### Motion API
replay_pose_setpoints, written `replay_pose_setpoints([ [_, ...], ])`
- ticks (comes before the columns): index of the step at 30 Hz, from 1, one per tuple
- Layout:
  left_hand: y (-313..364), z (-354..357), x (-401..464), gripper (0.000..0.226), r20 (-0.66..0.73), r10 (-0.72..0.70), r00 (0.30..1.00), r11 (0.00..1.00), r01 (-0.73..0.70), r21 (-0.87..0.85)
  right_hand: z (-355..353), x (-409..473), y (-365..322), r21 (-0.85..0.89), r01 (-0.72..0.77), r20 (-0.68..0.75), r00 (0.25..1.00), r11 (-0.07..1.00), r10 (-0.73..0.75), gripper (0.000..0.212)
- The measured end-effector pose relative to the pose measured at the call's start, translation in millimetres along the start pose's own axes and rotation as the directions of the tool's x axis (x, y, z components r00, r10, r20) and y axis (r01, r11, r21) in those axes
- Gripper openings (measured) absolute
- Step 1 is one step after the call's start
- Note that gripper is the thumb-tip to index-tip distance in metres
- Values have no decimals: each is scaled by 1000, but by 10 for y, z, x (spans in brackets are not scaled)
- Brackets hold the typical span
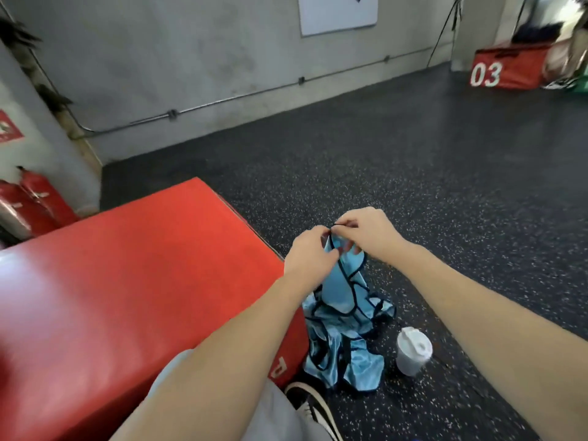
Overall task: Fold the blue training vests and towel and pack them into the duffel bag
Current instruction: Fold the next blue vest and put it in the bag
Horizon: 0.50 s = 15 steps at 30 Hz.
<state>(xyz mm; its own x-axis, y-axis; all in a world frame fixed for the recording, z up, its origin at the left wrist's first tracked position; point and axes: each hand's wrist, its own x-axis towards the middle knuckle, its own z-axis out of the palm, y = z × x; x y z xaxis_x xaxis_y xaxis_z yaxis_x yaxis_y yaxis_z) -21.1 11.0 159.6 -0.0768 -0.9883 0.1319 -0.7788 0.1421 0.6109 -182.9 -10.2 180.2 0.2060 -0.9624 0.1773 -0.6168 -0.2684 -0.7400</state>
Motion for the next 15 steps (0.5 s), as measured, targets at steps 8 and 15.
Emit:
replay_pose_setpoints([
  [8, 411, -1259, -24, 22, -272, 7, 962, 997, -26, -66, -518, 180, -1302, -110, 241, -109, 961, 964, -253, 12],
  [15, 648, -2489, -173, 10, -389, 50, 920, 998, -33, 50, -863, 253, -2515, -225, 426, -166, 870, 876, -465, 14],
])
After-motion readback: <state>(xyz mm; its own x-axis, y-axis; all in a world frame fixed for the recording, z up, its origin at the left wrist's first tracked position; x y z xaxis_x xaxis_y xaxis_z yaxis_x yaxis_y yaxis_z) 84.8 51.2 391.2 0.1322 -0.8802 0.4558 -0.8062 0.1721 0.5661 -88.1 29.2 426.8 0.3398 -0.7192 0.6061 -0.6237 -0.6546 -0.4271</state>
